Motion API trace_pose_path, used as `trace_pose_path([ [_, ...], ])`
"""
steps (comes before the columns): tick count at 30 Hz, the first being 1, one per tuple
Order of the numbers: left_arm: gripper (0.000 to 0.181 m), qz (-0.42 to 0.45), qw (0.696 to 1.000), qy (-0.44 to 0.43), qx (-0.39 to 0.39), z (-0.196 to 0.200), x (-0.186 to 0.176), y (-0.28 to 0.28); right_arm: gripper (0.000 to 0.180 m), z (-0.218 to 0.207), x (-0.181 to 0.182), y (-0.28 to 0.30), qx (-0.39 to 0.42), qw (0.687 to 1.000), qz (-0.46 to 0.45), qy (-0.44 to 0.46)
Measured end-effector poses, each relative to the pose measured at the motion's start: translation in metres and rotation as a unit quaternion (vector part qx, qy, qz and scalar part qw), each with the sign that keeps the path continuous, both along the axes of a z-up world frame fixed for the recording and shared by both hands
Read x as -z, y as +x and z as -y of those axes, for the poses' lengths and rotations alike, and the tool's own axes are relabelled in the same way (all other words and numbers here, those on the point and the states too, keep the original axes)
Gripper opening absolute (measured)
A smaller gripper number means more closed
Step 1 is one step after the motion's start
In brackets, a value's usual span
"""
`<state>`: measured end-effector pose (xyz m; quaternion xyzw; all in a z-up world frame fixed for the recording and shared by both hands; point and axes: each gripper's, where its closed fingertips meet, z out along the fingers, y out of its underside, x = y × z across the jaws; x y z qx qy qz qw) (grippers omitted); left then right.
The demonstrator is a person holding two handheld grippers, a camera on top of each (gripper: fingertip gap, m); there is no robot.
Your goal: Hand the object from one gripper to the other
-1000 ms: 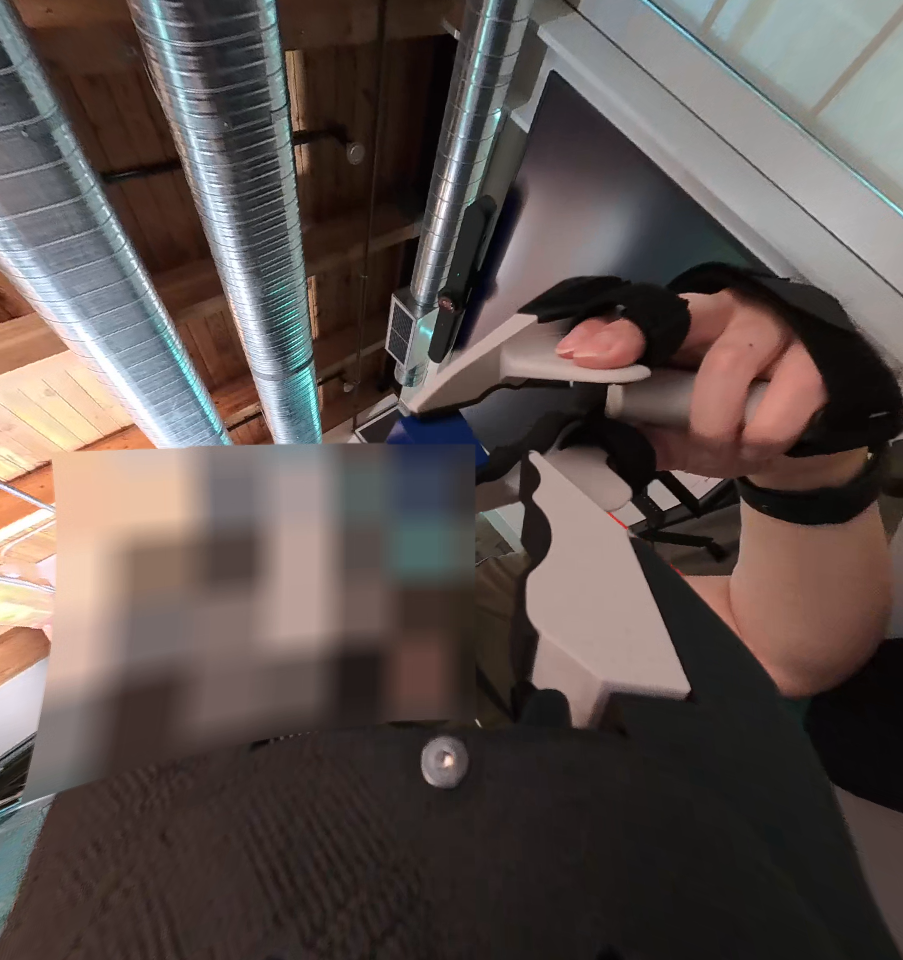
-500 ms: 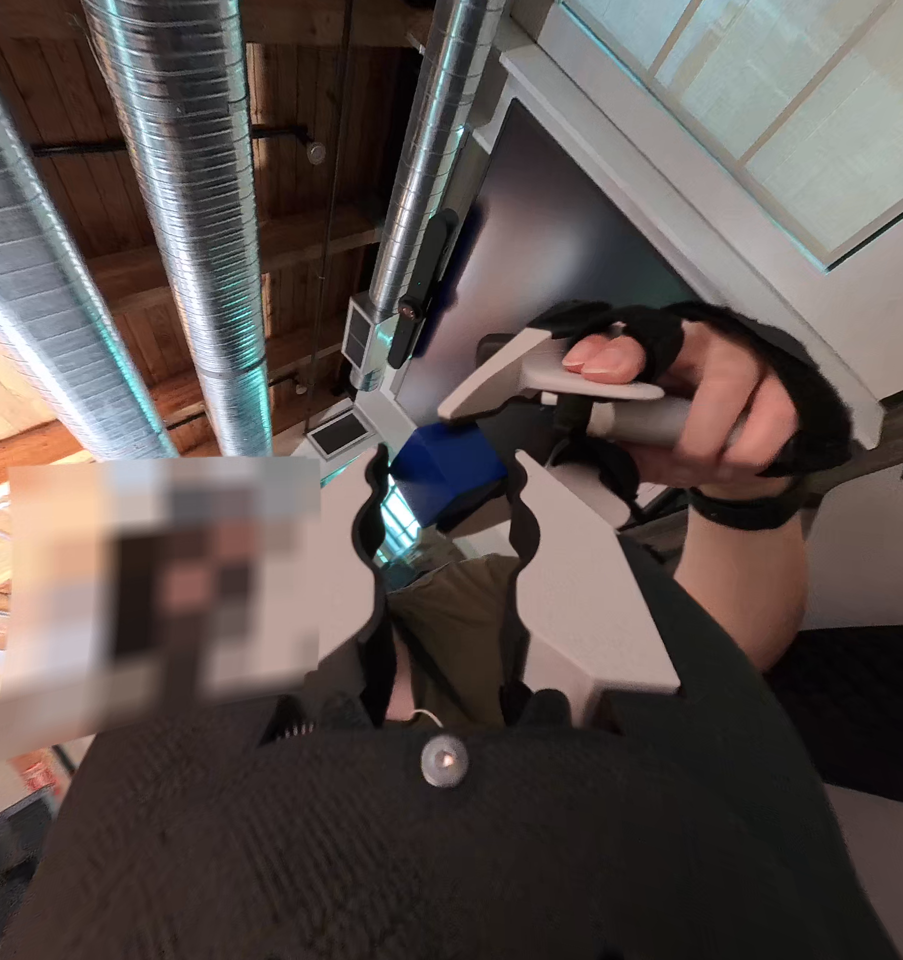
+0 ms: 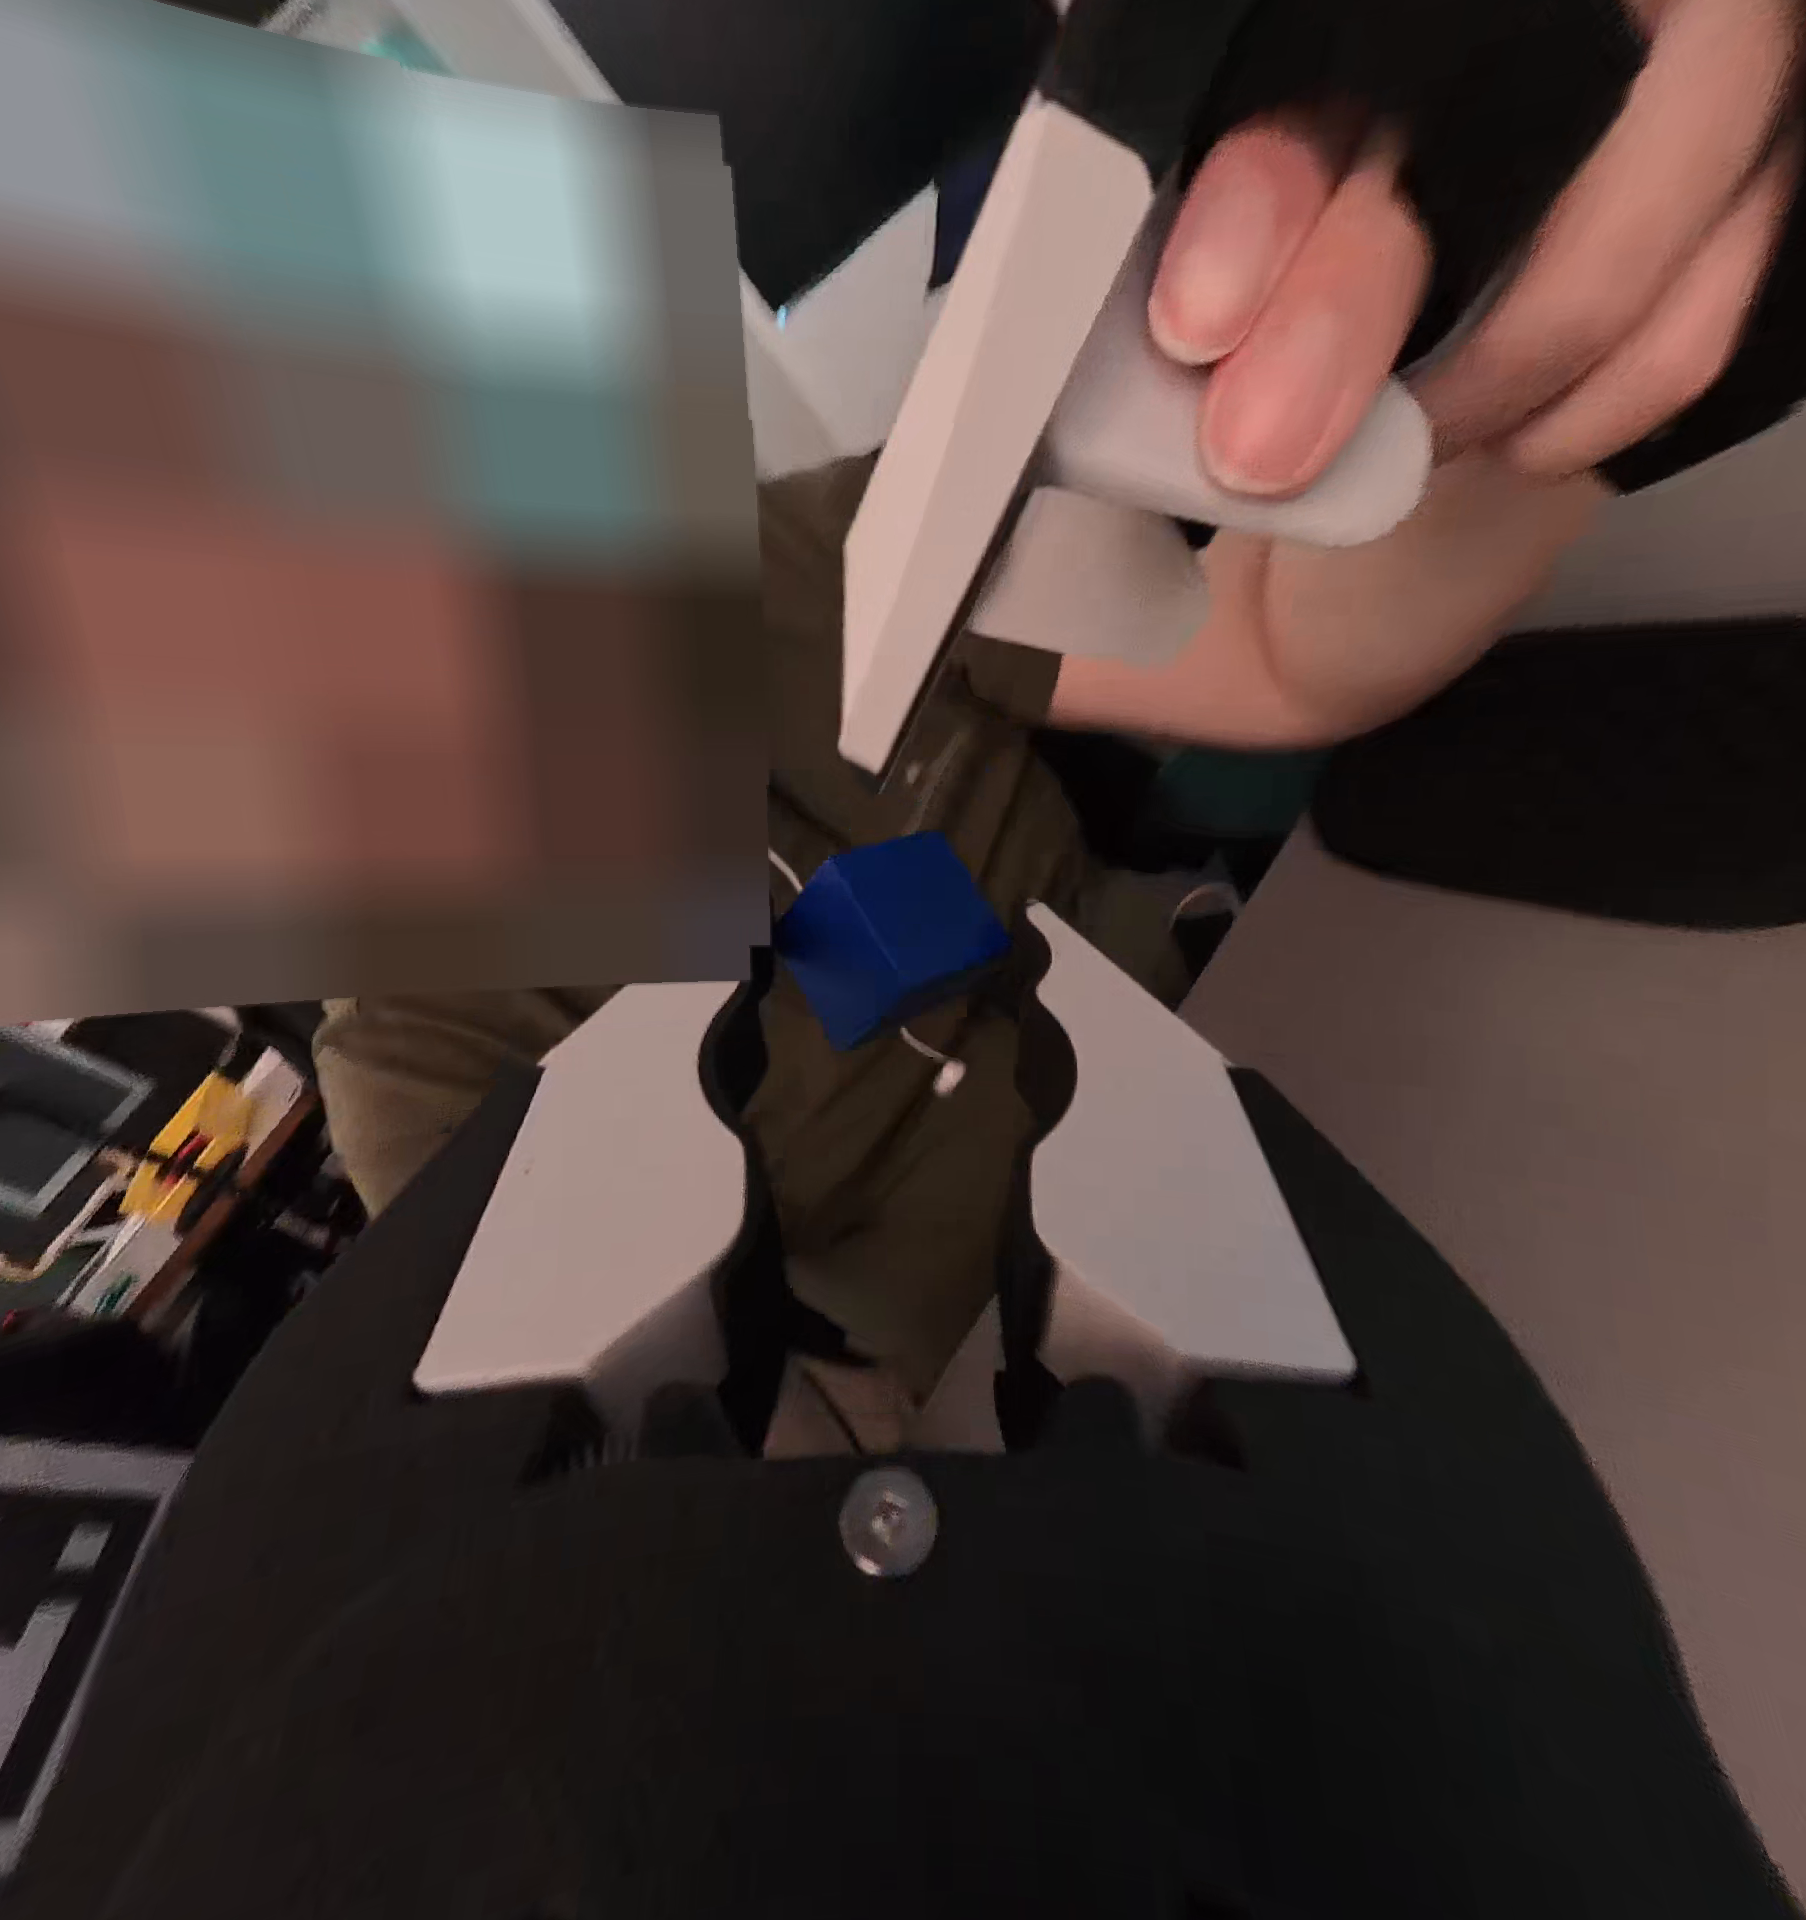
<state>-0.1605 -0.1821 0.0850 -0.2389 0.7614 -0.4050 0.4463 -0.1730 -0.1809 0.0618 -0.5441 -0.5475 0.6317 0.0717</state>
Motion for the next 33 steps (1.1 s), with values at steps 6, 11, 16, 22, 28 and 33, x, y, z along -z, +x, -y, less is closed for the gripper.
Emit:
trace_pose_path([
  [6, 0.064, -0.083, 0.996, 0.034, -0.004, 0.004, 0.04, 0.017, 0.043, -0.006, 0.022, -0.008, 0.006, 0.999, 0.049, 0.008],
  [11, 0.056, -0.123, 0.992, 0.041, -0.01, 0.0, 0.056, 0.018, 0.043, -0.006, 0.034, -0.004, 0.0, 0.997, 0.078, 0.007],
  [16, 0.054, -0.126, 0.989, 0.056, -0.05, -0.015, 0.059, 0.022, 0.044, -0.007, 0.036, -0.004, 0.006, 0.996, 0.083, 0.015],
  [22, 0.042, -0.121, 0.989, 0.072, -0.052, -0.016, 0.059, 0.024, 0.043, -0.012, 0.032, -0.004, 0.021, 0.997, 0.073, 0.017],
  [28, 0.047, -0.095, 0.992, 0.054, -0.062, -0.019, 0.047, 0.027, 0.044, -0.02, 0.027, -0.004, 0.042, 0.997, 0.061, 0.022],
  [33, 0.042, -0.085, 0.991, 0.069, -0.074, -0.024, 0.045, 0.029, 0.044, -0.025, 0.024, -0.003, 0.058, 0.997, 0.051, 0.027],
])
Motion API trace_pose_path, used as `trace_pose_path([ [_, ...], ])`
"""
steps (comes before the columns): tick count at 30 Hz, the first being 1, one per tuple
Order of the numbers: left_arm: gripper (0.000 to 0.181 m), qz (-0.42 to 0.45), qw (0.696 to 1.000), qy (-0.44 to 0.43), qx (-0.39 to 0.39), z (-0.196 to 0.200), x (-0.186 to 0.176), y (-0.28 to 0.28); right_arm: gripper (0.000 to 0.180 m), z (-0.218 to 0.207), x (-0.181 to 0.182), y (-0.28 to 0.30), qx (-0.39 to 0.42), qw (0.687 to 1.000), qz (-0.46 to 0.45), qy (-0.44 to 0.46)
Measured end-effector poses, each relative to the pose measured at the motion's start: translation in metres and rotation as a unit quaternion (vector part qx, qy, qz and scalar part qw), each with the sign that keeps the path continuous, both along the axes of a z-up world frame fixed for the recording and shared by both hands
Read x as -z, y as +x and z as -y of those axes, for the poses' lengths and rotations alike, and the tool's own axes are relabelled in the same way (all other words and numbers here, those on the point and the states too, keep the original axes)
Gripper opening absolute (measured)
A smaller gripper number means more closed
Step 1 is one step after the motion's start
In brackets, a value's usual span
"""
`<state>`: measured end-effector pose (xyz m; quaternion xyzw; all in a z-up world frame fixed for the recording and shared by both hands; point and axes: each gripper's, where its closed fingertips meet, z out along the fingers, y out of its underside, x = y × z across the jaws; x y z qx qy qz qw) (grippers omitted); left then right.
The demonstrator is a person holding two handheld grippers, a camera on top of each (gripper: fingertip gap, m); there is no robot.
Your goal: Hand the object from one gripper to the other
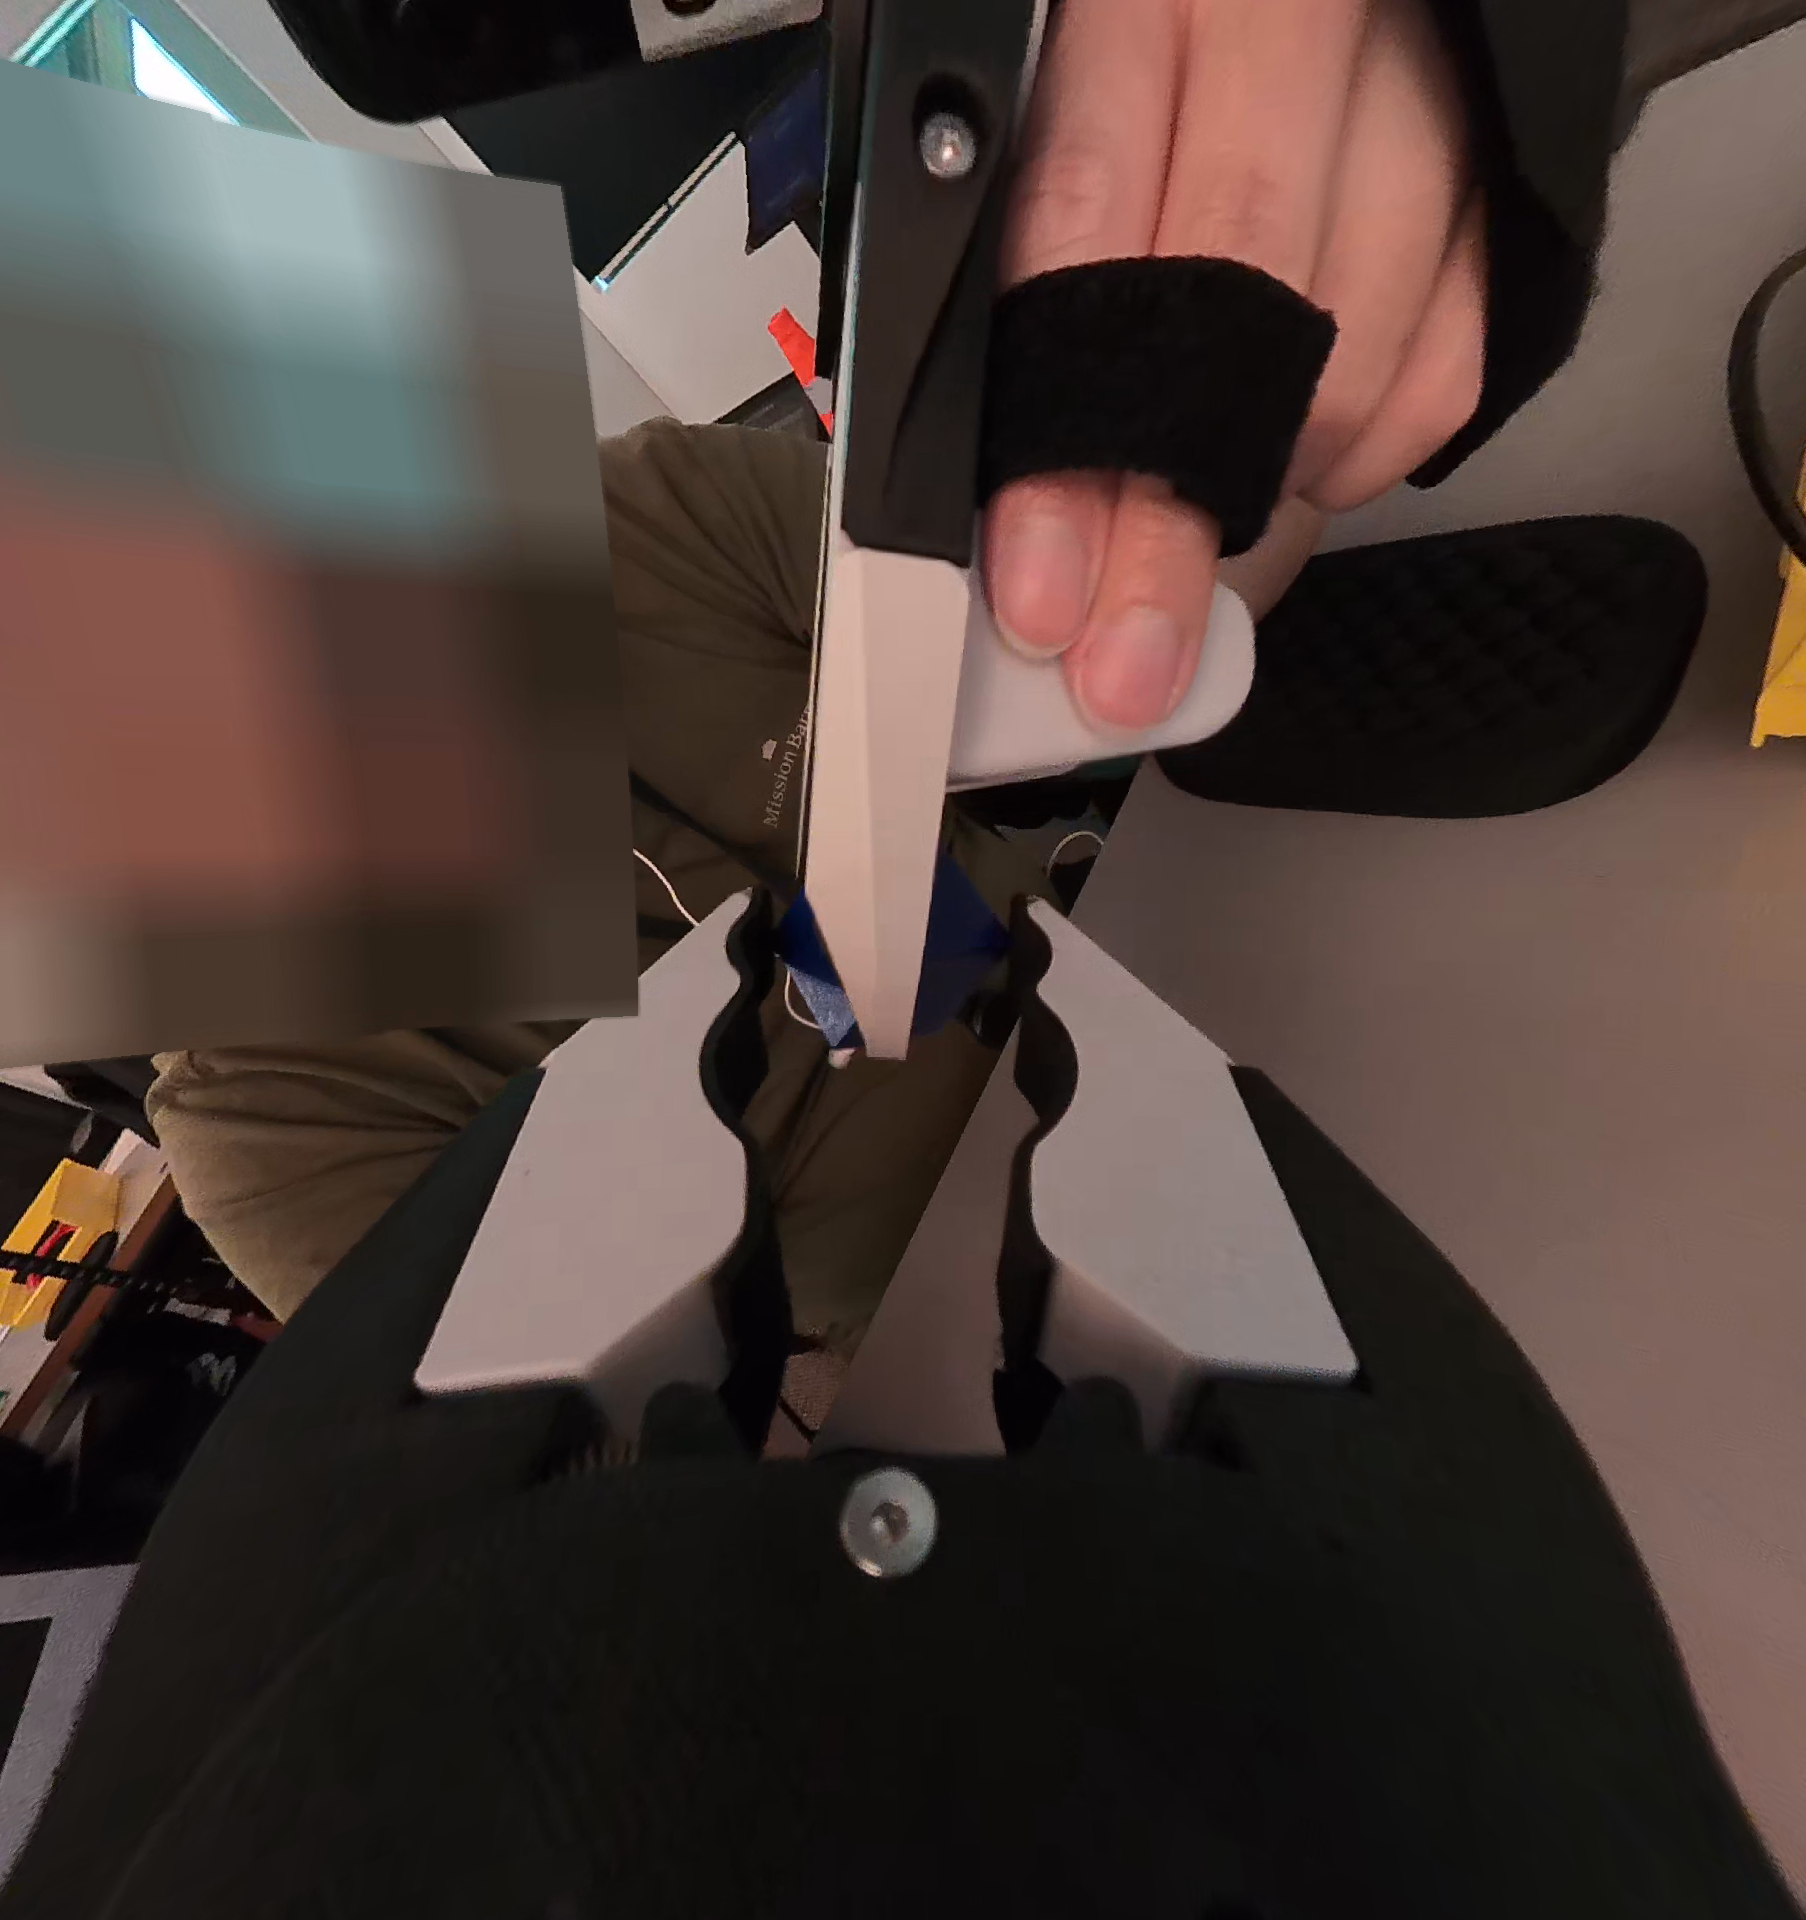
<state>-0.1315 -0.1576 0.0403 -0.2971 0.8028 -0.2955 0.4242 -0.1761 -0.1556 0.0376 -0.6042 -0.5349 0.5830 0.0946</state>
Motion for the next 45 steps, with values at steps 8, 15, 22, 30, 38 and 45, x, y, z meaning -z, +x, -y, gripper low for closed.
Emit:
trace_pose_path([
  [8, 0.041, 0.113, 0.983, 0.076, -0.123, -0.047, -0.045, 0.001, 0.08, -0.04, -0.029, 0.001, 0.104, 0.983, -0.116, 0.097],
  [15, 0.041, 0.269, 0.843, 0.292, -0.363, -0.134, -0.112, -0.028, 0.1, -0.145, -0.117, 0.05, 0.447, 0.782, -0.334, 0.278],
  [22, 0.04, 0.204, 0.749, 0.456, -0.435, -0.169, -0.095, -0.021, 0.083, -0.153, -0.109, 0.031, 0.526, 0.696, -0.225, 0.433],
  [30, 0.04, 0.199, 0.766, 0.452, -0.41, -0.163, -0.082, -0.005, 0.044, -0.166, -0.08, 0.013, 0.528, 0.725, -0.155, 0.414],
  [38, 0.066, 0.196, 0.805, 0.371, -0.419, -0.162, -0.084, -0.01, 0.034, -0.169, -0.088, 0.04, 0.535, 0.745, -0.168, 0.361],
  [45, 0.057, 0.207, 0.813, 0.311, -0.446, -0.164, -0.104, -0.041, 0.034, -0.199, -0.022, 0.256, 0.682, 0.655, 0.133, 0.298],
])
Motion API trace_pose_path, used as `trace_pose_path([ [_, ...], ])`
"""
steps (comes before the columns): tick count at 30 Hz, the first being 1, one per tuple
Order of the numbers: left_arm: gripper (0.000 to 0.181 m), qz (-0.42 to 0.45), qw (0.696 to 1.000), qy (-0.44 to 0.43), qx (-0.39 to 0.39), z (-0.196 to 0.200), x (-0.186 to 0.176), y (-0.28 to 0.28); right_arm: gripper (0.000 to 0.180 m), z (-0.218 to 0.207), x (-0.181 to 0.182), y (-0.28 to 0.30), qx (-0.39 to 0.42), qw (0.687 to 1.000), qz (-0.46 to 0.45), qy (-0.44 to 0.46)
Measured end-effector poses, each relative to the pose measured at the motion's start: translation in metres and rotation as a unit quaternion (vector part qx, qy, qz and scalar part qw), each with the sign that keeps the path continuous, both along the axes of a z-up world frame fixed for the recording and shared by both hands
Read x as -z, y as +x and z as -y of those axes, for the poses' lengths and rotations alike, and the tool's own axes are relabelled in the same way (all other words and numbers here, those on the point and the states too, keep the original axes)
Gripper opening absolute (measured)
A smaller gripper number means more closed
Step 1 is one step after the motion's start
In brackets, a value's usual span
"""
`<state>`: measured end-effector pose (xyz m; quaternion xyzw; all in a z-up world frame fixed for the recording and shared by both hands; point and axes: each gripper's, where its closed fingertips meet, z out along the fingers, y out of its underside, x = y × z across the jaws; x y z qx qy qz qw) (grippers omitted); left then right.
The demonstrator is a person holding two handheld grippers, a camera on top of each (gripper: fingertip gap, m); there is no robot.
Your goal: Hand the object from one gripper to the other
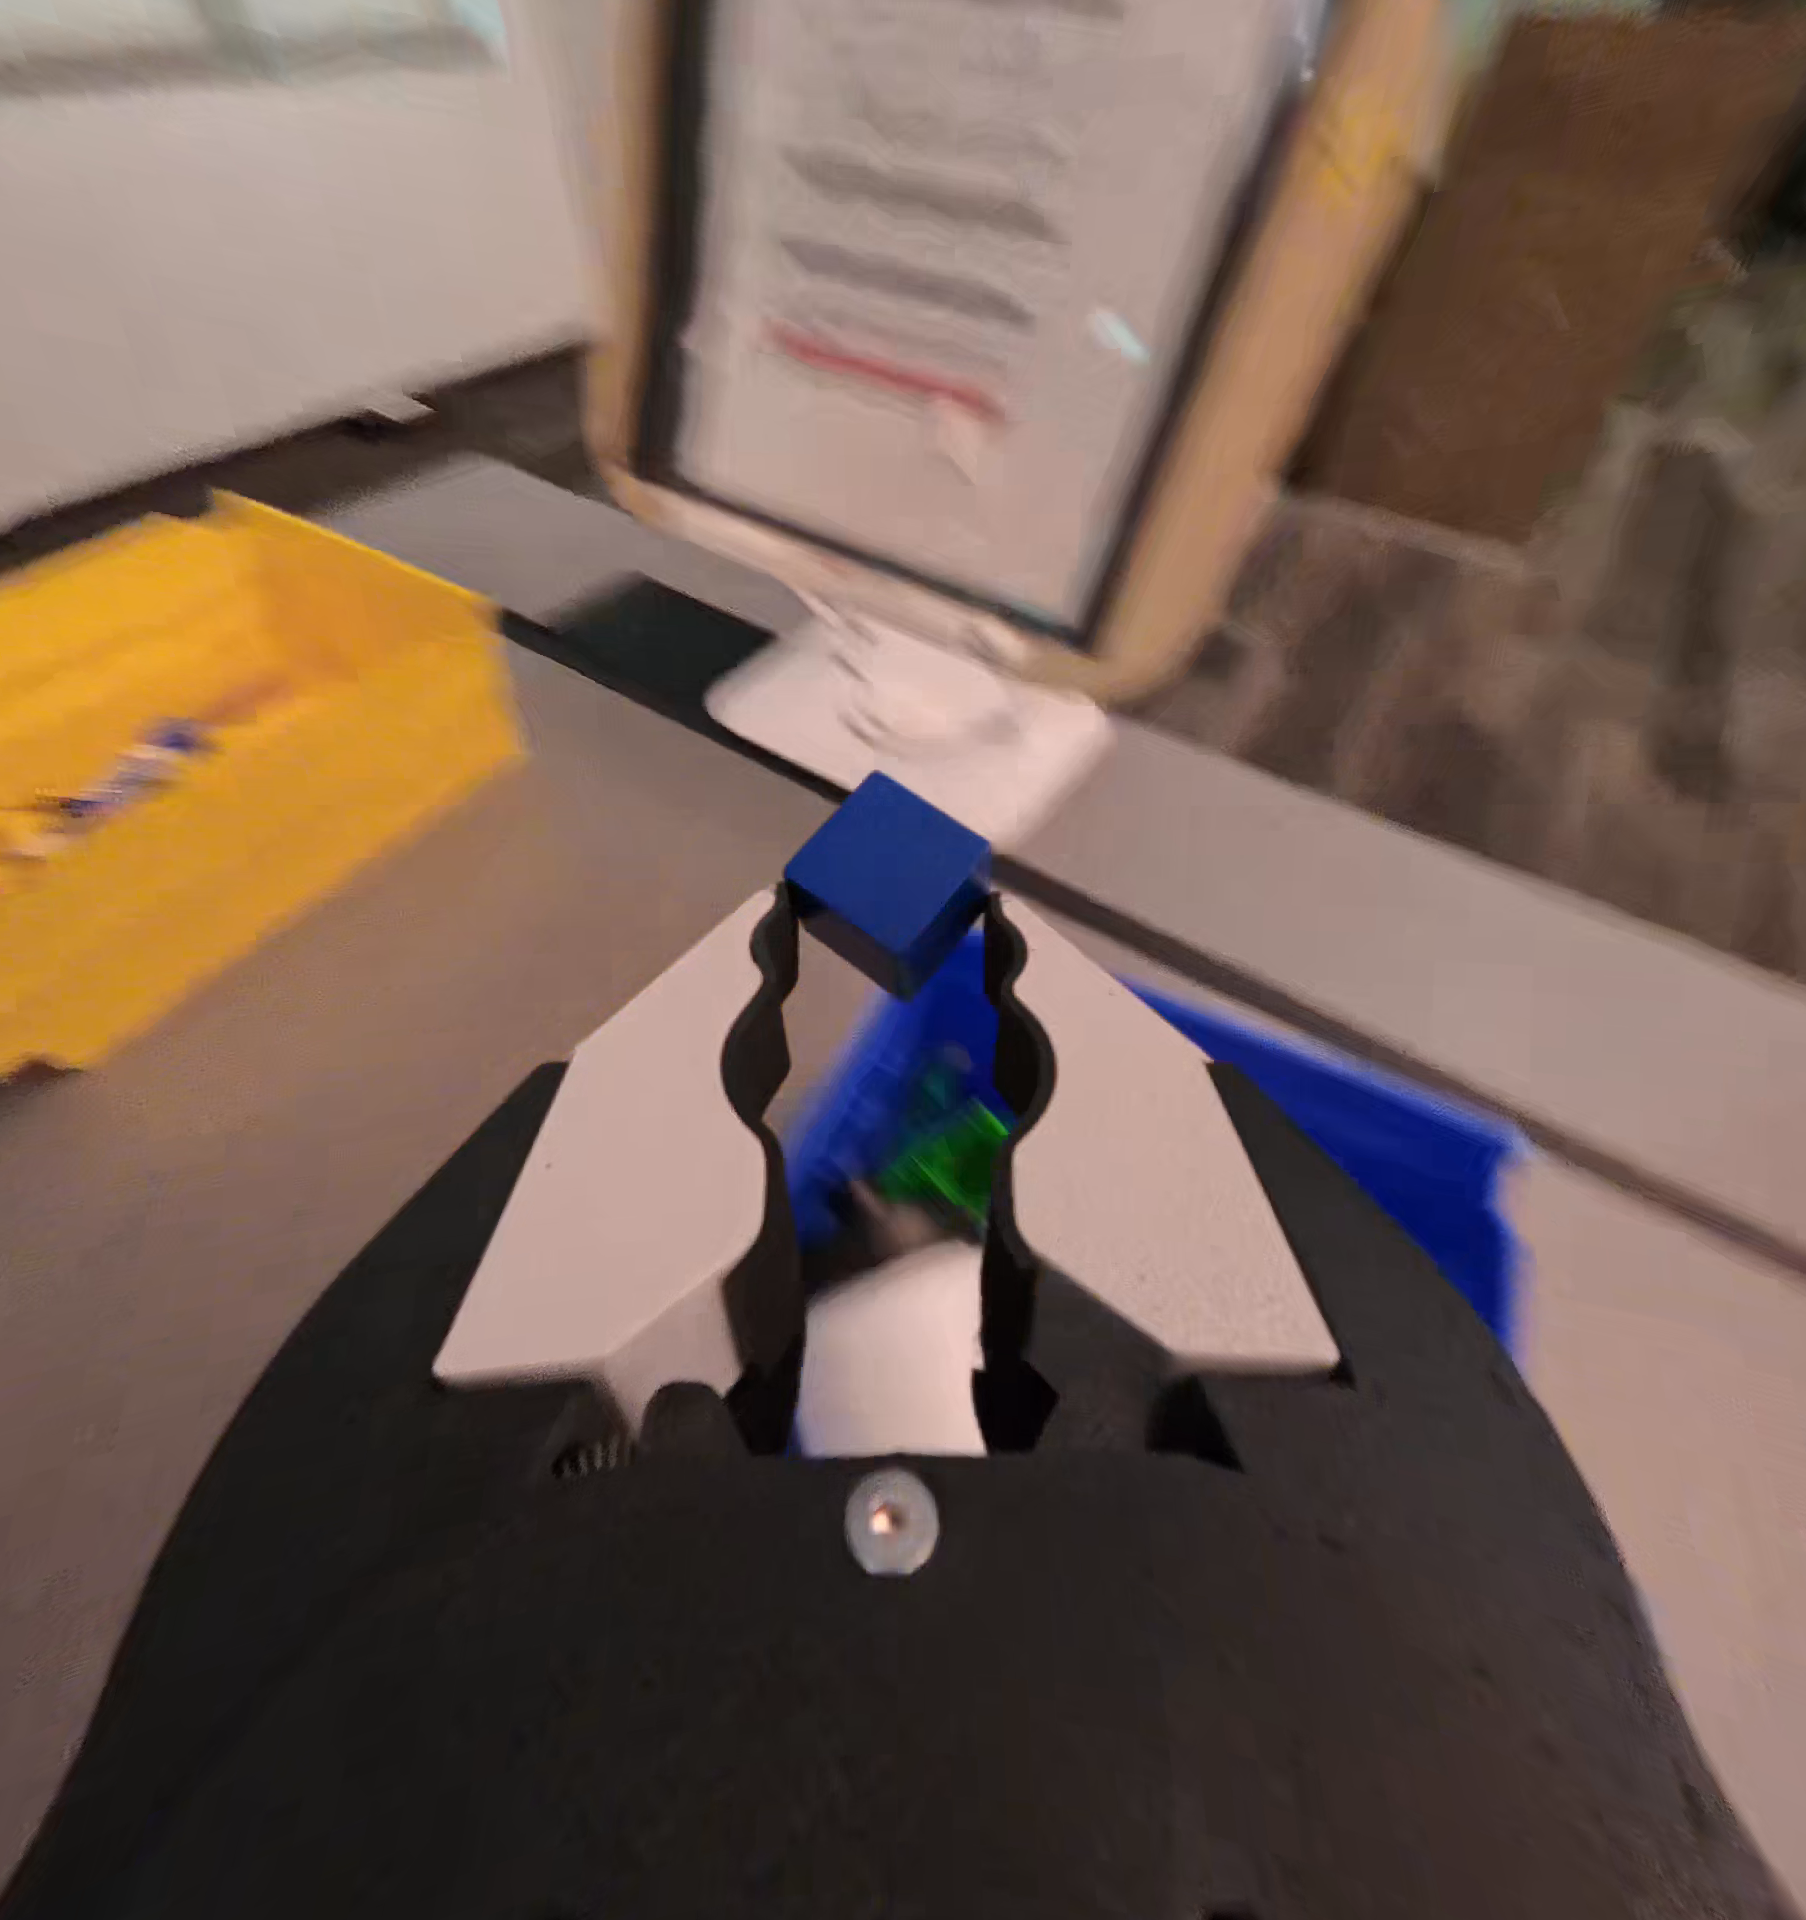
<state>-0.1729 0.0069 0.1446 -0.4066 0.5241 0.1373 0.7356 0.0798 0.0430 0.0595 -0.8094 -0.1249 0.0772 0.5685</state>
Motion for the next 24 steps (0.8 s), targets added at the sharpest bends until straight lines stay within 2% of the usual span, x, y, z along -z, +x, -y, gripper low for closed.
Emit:
trace_pose_path([
  [2, 0.057, 0.0, 1.0, -0.013, -0.009, -0.005, 0.0, -0.006, 0.034, 0.0, 0.036, 0.055, 0.076, 0.995, -0.001, -0.065],
  [5, 0.057, -0.004, 0.999, -0.036, -0.023, -0.015, 0.006, -0.013, 0.035, -0.005, 0.076, 0.096, 0.138, 0.984, -0.024, -0.112],
  [8, 0.056, -0.013, 0.998, -0.048, -0.033, -0.022, 0.012, -0.017, 0.035, -0.009, 0.109, 0.112, 0.163, 0.974, -0.036, -0.153],
  [11, 0.055, -0.026, 0.997, -0.058, -0.043, -0.027, 0.018, -0.019, 0.035, -0.012, 0.127, 0.114, 0.169, 0.968, -0.05, -0.177],
  [15, 0.055, -0.037, 0.996, -0.066, -0.055, -0.032, 0.024, -0.022, 0.036, -0.012, 0.14, 0.113, 0.167, 0.964, -0.046, -0.201],
  [19, 0.053, -0.041, 0.992, -0.107, -0.058, -0.037, 0.031, -0.032, 0.043, -0.01, 0.132, 0.112, 0.159, 0.967, -0.063, -0.188],
  [21, 0.05, -0.053, 0.983, -0.165, -0.062, -0.041, 0.045, -0.045, 0.047, -0.005, 0.121, 0.109, 0.144, 0.97, -0.083, -0.179],
  [24, 0.052, -0.061, 0.966, -0.23, -0.102, -0.058, 0.062, -0.078, 0.048, 0.003, 0.083, 0.105, 0.125, 0.98, -0.098, -0.121],
])
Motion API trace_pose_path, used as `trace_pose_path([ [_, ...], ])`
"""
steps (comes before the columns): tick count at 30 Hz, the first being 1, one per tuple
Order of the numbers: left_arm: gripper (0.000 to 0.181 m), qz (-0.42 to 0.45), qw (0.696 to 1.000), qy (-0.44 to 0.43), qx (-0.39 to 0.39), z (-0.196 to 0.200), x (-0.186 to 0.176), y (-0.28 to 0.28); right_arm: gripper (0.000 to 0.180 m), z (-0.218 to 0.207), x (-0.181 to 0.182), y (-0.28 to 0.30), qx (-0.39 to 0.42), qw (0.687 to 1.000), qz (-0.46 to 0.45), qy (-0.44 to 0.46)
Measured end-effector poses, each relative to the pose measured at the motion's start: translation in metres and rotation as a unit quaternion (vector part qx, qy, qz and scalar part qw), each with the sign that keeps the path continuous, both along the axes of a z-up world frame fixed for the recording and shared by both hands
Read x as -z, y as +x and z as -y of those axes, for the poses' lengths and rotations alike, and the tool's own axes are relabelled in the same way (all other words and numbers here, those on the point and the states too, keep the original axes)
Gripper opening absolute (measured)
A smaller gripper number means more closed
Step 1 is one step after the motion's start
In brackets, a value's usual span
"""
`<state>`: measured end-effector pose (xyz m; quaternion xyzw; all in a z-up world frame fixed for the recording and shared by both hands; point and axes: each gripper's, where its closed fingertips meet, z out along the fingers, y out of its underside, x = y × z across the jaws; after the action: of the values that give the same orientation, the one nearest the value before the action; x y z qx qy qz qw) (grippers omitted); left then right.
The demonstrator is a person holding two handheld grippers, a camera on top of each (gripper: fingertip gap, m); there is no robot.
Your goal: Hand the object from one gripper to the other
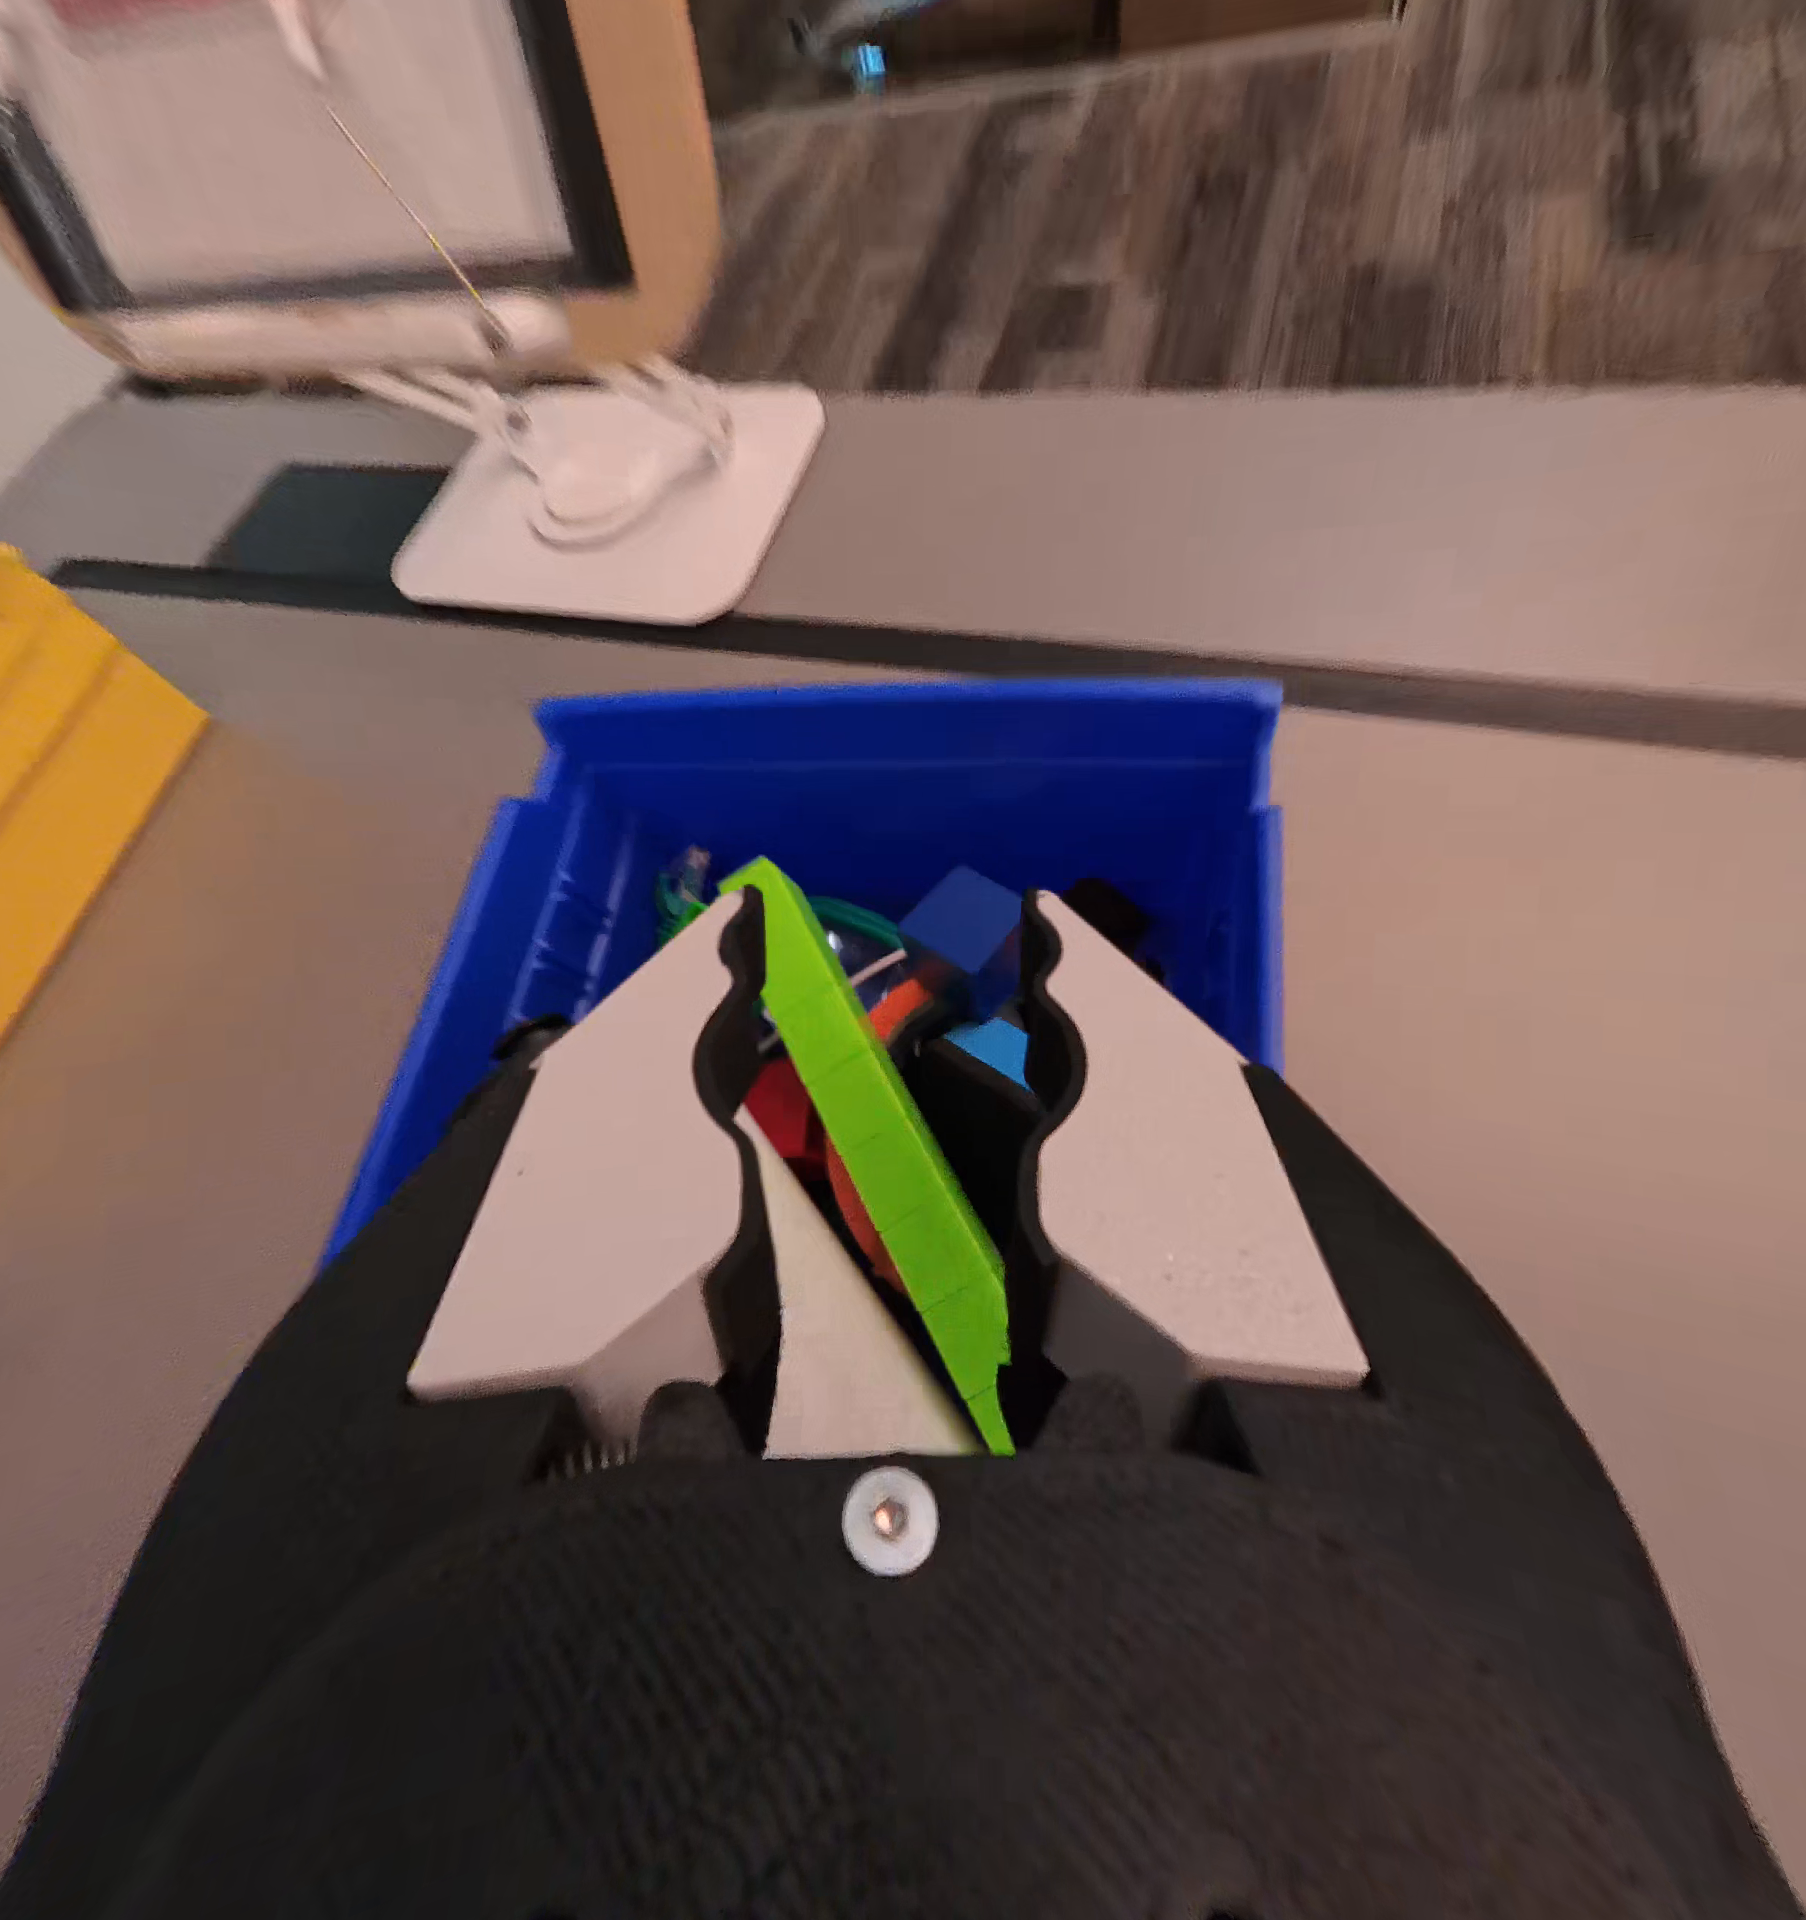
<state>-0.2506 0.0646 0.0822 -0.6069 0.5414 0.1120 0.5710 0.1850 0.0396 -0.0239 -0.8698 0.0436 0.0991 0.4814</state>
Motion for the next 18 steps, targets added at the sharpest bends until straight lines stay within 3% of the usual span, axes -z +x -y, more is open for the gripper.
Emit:
trace_pose_path([
  [4, 0.051, -0.004, 0.989, -0.127, -0.074, -0.027, 0.042, -0.048, 0.048, 0.016, -0.057, -0.005, 0.001, 0.996, 0.023, 0.086],
  [8, 0.047, -0.033, 0.953, -0.25, -0.169, -0.05, 0.1, -0.093, 0.048, 0.026, -0.091, -0.025, -0.022, 0.99, 0.032, 0.136],
  [12, 0.031, -0.062, 0.903, -0.371, -0.207, -0.051, 0.152, -0.111, 0.048, 0.023, -0.088, -0.036, -0.041, 0.989, 0.053, 0.128],
  [18, 0.038, -0.119, 0.901, -0.39, -0.15, -0.04, 0.174, -0.125, 0.049, 0.013, -0.051, -0.049, -0.082, 0.991, 0.089, 0.052],
])
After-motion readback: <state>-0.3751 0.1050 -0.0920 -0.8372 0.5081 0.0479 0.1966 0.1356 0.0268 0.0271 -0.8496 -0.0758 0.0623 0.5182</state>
